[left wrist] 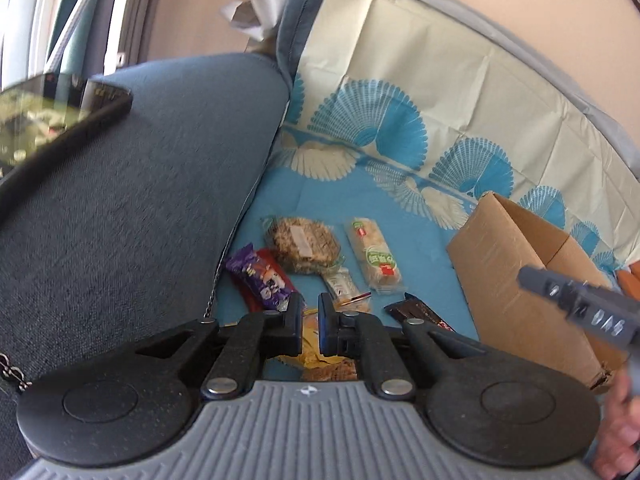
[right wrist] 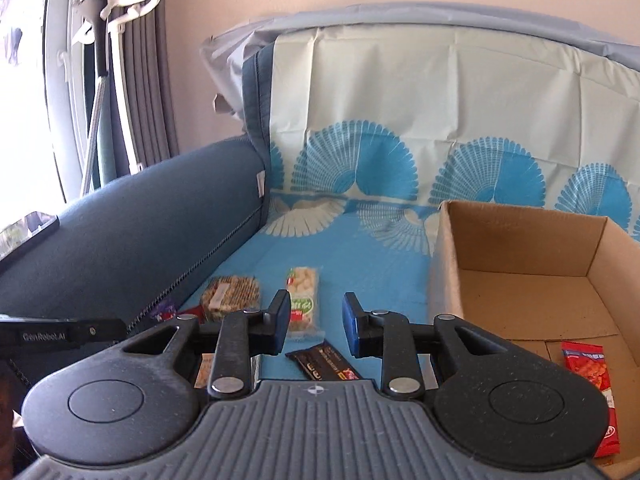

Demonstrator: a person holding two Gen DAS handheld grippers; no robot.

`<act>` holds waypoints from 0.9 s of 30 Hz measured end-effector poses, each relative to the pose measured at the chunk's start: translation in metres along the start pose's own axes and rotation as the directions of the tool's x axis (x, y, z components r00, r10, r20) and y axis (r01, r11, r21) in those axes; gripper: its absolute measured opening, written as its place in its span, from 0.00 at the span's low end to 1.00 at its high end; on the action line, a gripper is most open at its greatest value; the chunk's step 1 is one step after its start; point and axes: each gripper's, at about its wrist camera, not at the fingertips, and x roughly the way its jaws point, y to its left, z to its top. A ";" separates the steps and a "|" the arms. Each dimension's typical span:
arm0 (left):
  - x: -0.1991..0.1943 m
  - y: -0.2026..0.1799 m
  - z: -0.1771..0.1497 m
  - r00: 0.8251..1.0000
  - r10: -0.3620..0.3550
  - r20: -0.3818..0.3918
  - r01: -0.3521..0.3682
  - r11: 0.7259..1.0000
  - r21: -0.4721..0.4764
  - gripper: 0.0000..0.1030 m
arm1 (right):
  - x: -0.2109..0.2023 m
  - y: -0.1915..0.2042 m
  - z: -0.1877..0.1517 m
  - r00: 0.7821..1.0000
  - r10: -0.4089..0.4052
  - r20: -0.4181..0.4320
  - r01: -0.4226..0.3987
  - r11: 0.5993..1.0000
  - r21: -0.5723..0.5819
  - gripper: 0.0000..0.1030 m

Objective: Organize snacks
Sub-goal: 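Grasp the yellow wafer bar with the left tool while the right tool grasps the dark chocolate bar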

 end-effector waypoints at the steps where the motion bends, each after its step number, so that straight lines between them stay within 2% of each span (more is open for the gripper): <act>1: 0.002 0.004 0.001 1.000 -0.005 -0.010 0.005 1.000 -0.022 0.08 | 0.006 0.004 -0.002 1.000 -0.014 -0.017 0.013 1.000 -0.018 0.29; 3: 0.006 0.009 0.002 1.000 -0.006 -0.029 0.004 0.999 -0.049 0.10 | 0.021 0.009 -0.008 0.997 -0.044 -0.059 0.042 0.999 -0.035 0.29; 4: 0.007 0.008 0.002 0.999 -0.002 -0.032 0.000 0.999 -0.043 0.16 | 0.027 0.010 -0.010 0.996 -0.049 -0.079 0.046 0.998 -0.033 0.30; 6: 0.011 0.004 0.002 0.999 0.008 -0.047 -0.008 1.000 -0.016 0.21 | 0.041 0.014 -0.016 0.991 -0.069 -0.114 0.063 0.997 -0.054 0.31; 9: 0.018 0.003 0.002 0.997 0.020 -0.072 -0.021 1.000 -0.008 0.28 | 0.065 0.020 -0.021 0.984 -0.109 -0.142 0.094 0.989 -0.112 0.52; 10: 0.020 0.003 0.003 0.997 0.014 -0.073 -0.014 1.000 -0.010 0.31 | 0.073 0.021 -0.023 0.981 -0.124 -0.151 0.104 0.986 -0.129 0.63; 11: 0.022 0.002 0.003 0.997 0.009 -0.077 -0.010 1.000 -0.008 0.34 | 0.082 0.021 -0.024 0.977 -0.140 -0.164 0.116 0.983 -0.145 0.71; 13: 0.027 0.000 0.003 0.996 0.007 -0.094 -0.007 1.000 0.000 0.42 | 0.097 0.017 -0.028 0.969 -0.161 -0.189 0.133 0.979 -0.151 0.72; 17: 0.041 -0.002 0.005 0.992 0.011 -0.126 -0.012 1.000 -0.001 0.50 | 0.124 0.003 -0.034 0.941 -0.183 -0.285 0.156 0.981 -0.114 0.73; 21: 0.056 -0.005 0.005 0.984 0.035 -0.173 -0.034 0.999 0.009 0.59 | 0.135 -0.001 -0.043 0.917 -0.152 -0.369 0.126 0.988 -0.093 0.74; 24: 0.068 -0.005 0.005 0.970 0.058 -0.236 -0.057 0.998 0.014 0.61 | 0.135 -0.006 -0.048 0.915 -0.120 -0.384 0.113 0.993 -0.041 0.72; 25: 0.071 -0.004 0.005 0.966 0.061 -0.253 -0.060 0.998 0.013 0.61 | 0.134 -0.008 -0.048 0.916 -0.104 -0.387 0.104 0.994 -0.023 0.65; 26: 0.073 -0.003 0.004 0.961 0.064 -0.270 -0.062 0.998 0.016 0.61 | 0.132 -0.009 -0.048 0.918 -0.087 -0.387 0.091 0.996 -0.007 0.53; 27: 0.075 -0.003 0.003 0.956 0.070 -0.285 -0.067 0.998 0.020 0.61 | 0.130 -0.008 -0.046 0.920 -0.075 -0.386 0.080 0.997 -0.002 0.49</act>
